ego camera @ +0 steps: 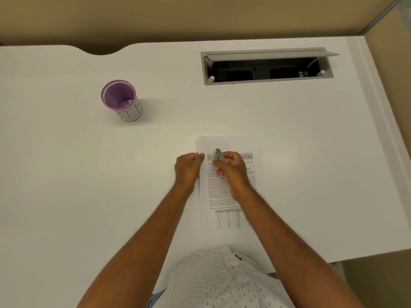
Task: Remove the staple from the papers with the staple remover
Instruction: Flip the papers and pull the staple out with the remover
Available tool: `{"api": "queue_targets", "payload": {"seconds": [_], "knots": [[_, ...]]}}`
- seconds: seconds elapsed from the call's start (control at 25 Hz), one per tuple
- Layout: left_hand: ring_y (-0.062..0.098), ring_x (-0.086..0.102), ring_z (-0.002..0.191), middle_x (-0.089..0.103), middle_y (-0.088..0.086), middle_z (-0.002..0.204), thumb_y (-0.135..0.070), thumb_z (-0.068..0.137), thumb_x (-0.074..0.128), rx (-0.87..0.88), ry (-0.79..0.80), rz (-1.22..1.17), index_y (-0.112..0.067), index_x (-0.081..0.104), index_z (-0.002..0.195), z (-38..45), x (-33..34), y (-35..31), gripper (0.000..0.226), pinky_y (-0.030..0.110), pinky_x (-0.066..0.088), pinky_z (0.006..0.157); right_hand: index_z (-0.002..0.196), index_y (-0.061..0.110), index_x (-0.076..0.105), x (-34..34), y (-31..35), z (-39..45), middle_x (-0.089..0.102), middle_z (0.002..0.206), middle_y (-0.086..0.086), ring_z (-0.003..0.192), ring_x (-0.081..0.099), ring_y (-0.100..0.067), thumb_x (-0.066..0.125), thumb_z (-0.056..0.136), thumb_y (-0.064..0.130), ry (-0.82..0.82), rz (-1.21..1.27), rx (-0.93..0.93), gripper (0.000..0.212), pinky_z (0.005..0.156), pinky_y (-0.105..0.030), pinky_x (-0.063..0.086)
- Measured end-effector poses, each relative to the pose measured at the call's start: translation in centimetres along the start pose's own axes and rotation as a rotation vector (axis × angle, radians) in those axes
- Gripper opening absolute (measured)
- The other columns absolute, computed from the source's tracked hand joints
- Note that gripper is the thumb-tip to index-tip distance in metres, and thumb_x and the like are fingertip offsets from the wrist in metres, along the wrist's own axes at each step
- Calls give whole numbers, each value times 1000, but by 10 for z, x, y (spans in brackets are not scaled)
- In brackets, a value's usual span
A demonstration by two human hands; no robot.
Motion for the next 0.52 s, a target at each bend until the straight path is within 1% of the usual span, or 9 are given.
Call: {"api": "queue_targets", "payload": {"seconds": [0.04,0.08,0.12,0.16,0.2,0.28,0.4,0.48,0.52], "knots": [[28,74,82,79,17,93,-22,99,64,108,-46,155,-2,75,94,0,-5,-10,24,46,65,79,112,15,63,0,0,0,76,101,-6,66,65,-11,79,84,16,10,-26,-7,33,55,-23,51],[22,72,82,78,11,94,-22,99,63,213,-87,294,-6,74,100,-3,-9,-21,19,36,63,74,112,15,63,0,1,-1,76,100,-5,66,65,-10,79,84,16,13,-47,-17,33,55,-22,51],[18,70,87,76,4,98,-21,99,62,304,-108,402,-11,72,111,-7,-11,-29,18,26,58,73,112,15,63,0,1,-1,76,99,-4,66,66,-9,78,85,17,11,-59,-28,32,55,-21,51],[18,68,95,72,0,103,-20,99,63,379,-101,484,-13,67,124,-11,-10,-34,26,23,56,79,112,15,63,-1,2,-1,76,98,-4,66,66,-9,78,86,20,7,-65,-38,30,56,-21,52],[20,65,106,69,1,113,-21,98,65,447,-73,552,-14,60,135,-13,-7,-33,39,28,55,89,111,16,64,-1,2,-2,76,97,-4,65,66,-9,78,86,23,3,-69,-50,29,57,-22,52],[27,52,127,58,8,138,-28,97,66,568,-36,754,-14,48,148,-20,1,-26,56,42,45,106,108,18,65,-1,4,-4,75,93,-2,67,67,-9,77,87,28,-3,-87,-83,26,62,-26,54],[32,36,145,41,8,161,-42,97,59,676,-39,1021,-18,43,153,-27,6,-11,63,50,30,115,105,25,67,-3,12,-8,71,99,4,81,67,-10,75,86,31,-25,-205,-196,21,68,-27,56],[31,33,150,35,7,166,-45,99,55,702,-47,1067,-18,42,155,-29,5,-5,64,52,26,119,104,28,65,-11,23,-13,61,105,9,86,64,-7,74,85,30,-85,-376,-340,21,68,-21,55],[31,33,151,34,7,167,-45,99,53,714,-51,1076,-17,41,155,-29,4,-3,64,52,25,119,105,28,64,-18,30,-16,57,106,9,86,62,-9,74,86,28,-138,-489,-425,22,67,-21,54]]}}
Point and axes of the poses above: each hand's wrist, its own z-axis towards the middle knuckle, its own x-axis out of the palm, y = z × x, the point moved 9 cm from there along z, towards the middle knuckle
